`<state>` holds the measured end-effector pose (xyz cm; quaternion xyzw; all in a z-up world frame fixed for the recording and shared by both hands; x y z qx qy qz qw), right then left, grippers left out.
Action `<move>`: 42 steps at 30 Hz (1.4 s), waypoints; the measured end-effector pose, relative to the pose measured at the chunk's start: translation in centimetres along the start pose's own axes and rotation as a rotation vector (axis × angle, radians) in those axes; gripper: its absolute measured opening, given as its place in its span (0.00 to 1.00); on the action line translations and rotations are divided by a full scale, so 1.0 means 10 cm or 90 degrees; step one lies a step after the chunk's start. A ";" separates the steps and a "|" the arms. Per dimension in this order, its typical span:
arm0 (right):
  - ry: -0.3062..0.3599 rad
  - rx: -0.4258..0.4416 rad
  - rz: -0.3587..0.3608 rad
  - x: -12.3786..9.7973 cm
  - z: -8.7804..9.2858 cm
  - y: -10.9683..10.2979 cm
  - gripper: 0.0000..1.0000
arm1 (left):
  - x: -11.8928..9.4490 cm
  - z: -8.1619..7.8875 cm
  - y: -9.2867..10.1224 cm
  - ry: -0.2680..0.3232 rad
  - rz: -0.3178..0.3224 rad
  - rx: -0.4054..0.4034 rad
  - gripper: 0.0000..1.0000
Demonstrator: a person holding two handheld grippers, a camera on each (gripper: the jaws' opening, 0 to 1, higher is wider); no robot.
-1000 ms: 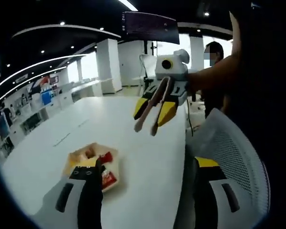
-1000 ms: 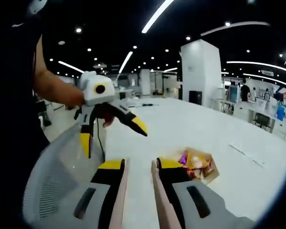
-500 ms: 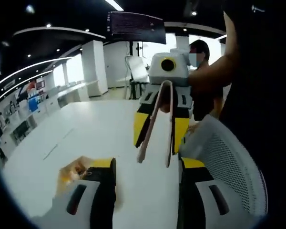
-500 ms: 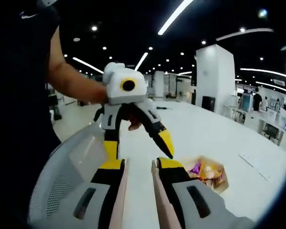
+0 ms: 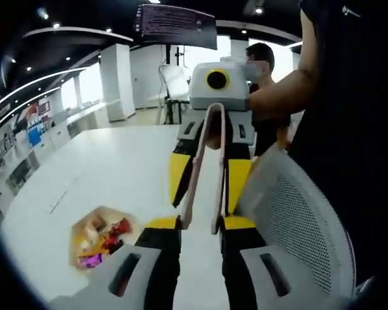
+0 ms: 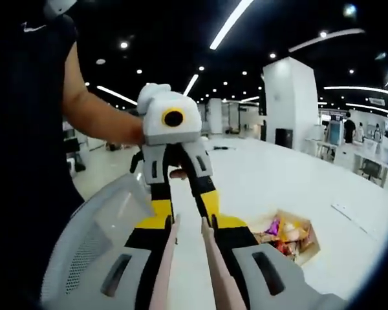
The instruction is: Place the target food into the container with the food tongs after gripping and lifting it, then release it inside without dropping or visibly crushing the food.
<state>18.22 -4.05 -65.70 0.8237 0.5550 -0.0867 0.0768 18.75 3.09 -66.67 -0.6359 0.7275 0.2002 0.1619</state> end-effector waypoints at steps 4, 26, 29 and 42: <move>-0.024 -0.001 0.006 0.00 0.05 0.03 0.23 | -0.04 0.00 -0.05 0.003 -0.017 -0.003 0.15; -0.082 0.056 0.080 -0.17 0.57 0.17 0.34 | -0.01 0.69 -0.17 -0.043 -0.112 -0.026 0.08; -0.090 0.066 0.098 -0.22 0.64 0.21 0.36 | 0.02 0.79 -0.19 -0.043 -0.112 -0.026 0.08; -0.130 0.096 0.128 -0.37 0.88 0.25 0.35 | 0.23 1.12 -0.22 -0.104 -0.069 0.036 0.09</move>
Point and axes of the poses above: the point that each gripper's makers call its tool centre point, and the gripper's own axes: x roughly forward along the fingers, y roughly to its right, z roughly out of its underside, the point moved 5 cm from there along -x, roughly backward along the fingers, and after that the axes turned 12 degrees about z, right-handed, at the moved point
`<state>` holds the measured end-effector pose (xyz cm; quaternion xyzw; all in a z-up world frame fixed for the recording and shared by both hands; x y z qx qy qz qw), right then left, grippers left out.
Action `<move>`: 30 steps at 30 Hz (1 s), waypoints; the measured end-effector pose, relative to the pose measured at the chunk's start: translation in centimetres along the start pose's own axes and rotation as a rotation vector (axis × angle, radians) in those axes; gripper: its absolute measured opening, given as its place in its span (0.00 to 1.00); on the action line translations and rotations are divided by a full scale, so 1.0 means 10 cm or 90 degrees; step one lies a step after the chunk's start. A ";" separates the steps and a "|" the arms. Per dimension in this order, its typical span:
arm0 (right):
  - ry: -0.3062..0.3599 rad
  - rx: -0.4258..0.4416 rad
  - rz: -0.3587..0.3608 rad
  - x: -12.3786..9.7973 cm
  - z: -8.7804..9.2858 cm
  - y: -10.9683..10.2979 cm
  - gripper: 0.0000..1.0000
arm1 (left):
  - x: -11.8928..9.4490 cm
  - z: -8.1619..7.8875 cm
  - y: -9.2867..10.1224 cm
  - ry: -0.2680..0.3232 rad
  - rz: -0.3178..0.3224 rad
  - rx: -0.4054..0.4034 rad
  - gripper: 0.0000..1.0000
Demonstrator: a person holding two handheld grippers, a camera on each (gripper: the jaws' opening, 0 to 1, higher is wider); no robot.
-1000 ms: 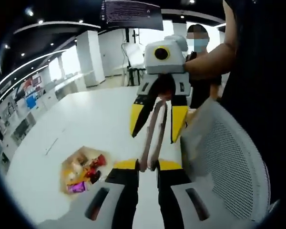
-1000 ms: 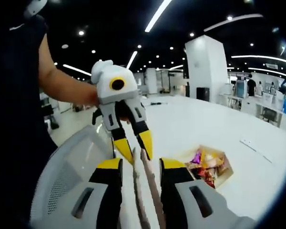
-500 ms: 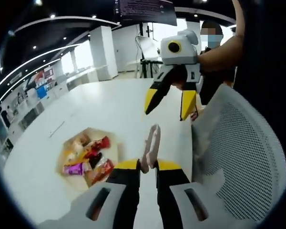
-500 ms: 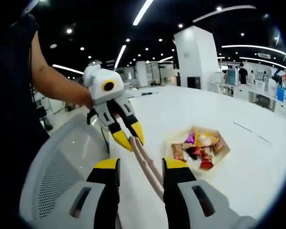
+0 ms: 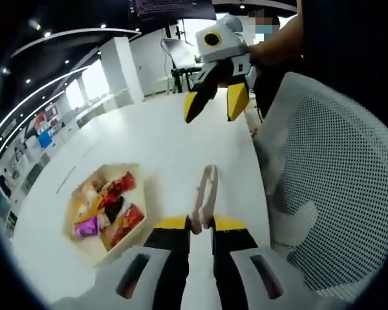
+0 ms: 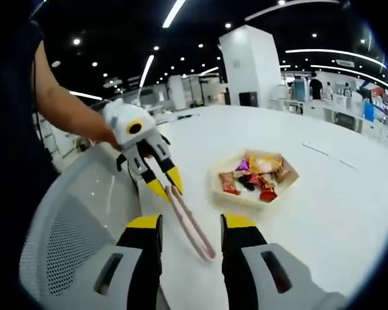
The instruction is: Place the target food into the container with the food tongs after gripping and lifting it, then release it inside without dropping or visibly crushing the food.
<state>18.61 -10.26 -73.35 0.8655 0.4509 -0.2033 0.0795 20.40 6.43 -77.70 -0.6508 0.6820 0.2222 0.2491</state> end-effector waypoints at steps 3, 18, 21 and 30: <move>-0.006 0.002 0.000 0.01 0.02 -0.02 0.35 | 0.02 0.09 -0.01 -0.007 0.022 -0.027 0.11; -0.023 0.025 0.005 0.04 0.12 0.00 0.34 | 0.18 0.34 -0.01 -0.110 0.047 -0.028 0.19; -0.021 0.031 0.007 0.03 0.12 -0.01 0.34 | 0.18 0.31 -0.03 -0.096 0.050 -0.041 0.20; -0.025 0.037 0.010 0.03 0.14 -0.03 0.34 | 0.19 0.34 -0.02 -0.065 0.060 -0.091 0.32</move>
Point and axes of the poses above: the point that each gripper's makers call its tool centre point, and the gripper's own axes: x roughly forward along the fingers, y roughly to its right, z roughly out of its underside, the point moved 5 cm from there along -x, roughly backward along the fingers, and after that the axes turned 12 degrees about z, right-handed, at the moved point
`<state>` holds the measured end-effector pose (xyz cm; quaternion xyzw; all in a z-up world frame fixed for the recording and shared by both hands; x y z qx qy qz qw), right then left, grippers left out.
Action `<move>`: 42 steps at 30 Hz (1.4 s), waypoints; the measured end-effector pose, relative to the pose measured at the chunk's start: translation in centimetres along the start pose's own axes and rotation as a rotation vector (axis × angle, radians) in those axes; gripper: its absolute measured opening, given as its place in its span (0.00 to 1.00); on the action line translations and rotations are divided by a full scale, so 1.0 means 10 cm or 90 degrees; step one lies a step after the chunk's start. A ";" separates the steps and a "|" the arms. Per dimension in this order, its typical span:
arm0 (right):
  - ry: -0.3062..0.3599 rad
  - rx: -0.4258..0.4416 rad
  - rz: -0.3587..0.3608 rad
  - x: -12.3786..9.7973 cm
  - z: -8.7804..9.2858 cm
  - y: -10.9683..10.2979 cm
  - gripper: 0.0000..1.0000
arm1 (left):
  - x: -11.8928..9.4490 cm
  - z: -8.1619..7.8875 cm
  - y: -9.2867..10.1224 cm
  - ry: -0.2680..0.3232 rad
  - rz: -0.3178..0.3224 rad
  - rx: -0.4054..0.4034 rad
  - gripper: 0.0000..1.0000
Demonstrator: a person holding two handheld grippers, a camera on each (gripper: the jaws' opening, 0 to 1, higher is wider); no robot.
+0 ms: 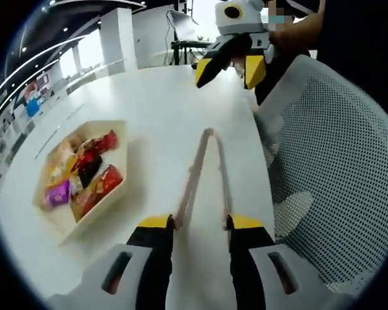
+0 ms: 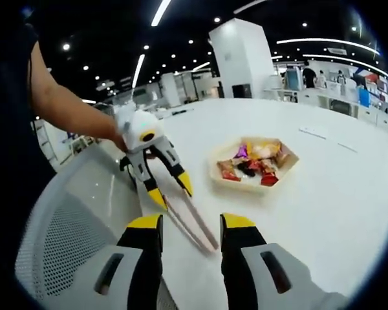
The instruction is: Place the target food into the container with the food tongs after gripping and lifting it, then release it inside without dropping or visibly crushing the food.
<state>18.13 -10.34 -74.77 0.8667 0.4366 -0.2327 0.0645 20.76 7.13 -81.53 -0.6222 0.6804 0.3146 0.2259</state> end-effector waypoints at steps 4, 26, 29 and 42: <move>0.001 -0.001 0.002 -0.01 -0.01 0.01 0.34 | -0.05 0.00 -0.03 0.018 -0.023 -0.023 0.36; 0.029 -0.016 0.171 -0.48 -0.07 0.70 0.59 | -1.21 0.02 -0.09 0.233 -0.247 -0.164 0.87; 0.042 -0.031 0.209 -0.61 -0.05 0.81 0.68 | -1.32 0.06 -0.02 0.239 -0.264 -0.174 0.92; 0.038 -0.028 0.294 -0.86 0.29 0.94 0.95 | -1.47 0.29 0.20 0.287 -0.334 -0.224 0.99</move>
Point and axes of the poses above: the point that each gripper's makers call its tool centre point, and the gripper's own axes: x roughly forward along the fingers, y roughly to its right, z roughly out of its underside, the point moved 5 cm from there along -x, roughly backward along the fingers, and after that the axes turned 12 degrees about z, right-handed, at the moved point
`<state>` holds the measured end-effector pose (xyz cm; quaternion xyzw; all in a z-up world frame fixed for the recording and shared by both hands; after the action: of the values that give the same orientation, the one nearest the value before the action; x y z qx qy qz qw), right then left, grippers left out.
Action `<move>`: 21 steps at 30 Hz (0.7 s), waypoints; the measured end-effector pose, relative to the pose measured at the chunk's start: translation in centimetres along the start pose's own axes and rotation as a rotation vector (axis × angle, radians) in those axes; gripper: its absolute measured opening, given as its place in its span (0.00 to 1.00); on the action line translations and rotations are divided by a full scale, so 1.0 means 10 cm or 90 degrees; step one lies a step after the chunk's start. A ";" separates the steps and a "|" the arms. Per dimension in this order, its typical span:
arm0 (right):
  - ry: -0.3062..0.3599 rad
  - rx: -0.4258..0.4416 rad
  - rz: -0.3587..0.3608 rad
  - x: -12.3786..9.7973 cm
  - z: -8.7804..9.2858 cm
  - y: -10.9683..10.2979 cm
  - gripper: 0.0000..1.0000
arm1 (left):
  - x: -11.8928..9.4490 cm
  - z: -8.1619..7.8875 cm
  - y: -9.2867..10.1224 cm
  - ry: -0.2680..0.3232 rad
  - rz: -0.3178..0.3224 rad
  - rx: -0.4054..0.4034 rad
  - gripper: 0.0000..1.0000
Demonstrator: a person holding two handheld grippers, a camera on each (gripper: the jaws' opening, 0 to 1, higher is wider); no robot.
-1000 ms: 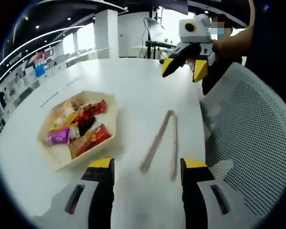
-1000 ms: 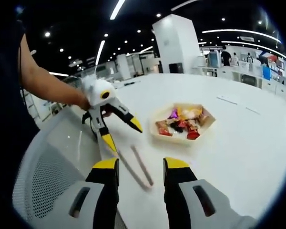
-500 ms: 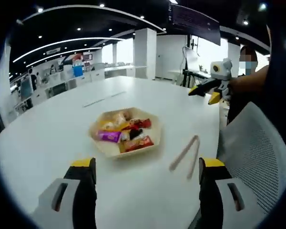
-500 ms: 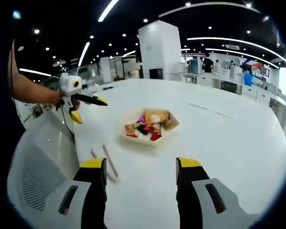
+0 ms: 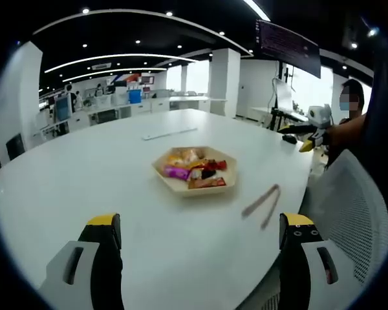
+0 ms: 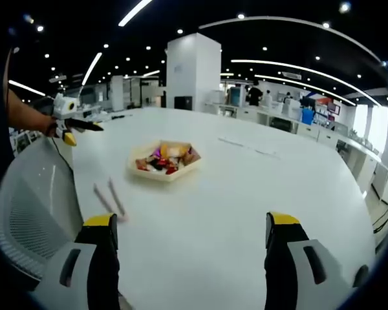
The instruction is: Place the target food into the container with the food tongs after gripping and lifting it, then release it inside without dropping or visibly crushing the food.
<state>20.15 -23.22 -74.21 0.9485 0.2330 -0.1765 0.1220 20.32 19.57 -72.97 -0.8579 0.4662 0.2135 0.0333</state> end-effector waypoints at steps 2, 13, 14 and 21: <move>-0.009 0.011 -0.001 -0.01 0.04 0.00 0.92 | 0.00 0.03 0.00 0.003 -0.002 -0.003 0.99; -0.005 0.020 0.001 0.00 0.07 -0.04 1.00 | 0.03 0.00 0.00 0.005 -0.006 0.000 0.99; -0.005 0.020 0.001 0.00 0.07 -0.03 1.00 | 0.03 0.00 -0.01 0.005 -0.006 0.002 0.99; -0.006 0.024 0.005 -0.02 0.08 0.00 1.00 | 0.03 0.00 -0.02 0.007 -0.005 -0.001 1.00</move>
<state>19.76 -23.54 -74.91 0.9507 0.2254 -0.1847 0.1057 20.56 19.47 -73.11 -0.8611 0.4625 0.2089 0.0307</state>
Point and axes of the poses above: the point that each gripper's makers call its tool centre point, and the gripper's own axes: x roughly forward along the fingers, y roughly to its right, z roughly out of its underside, the point moved 5 cm from there along -x, roughly backward along the fingers, and after that the axes turned 12 degrees about z, right-handed, at the moved point
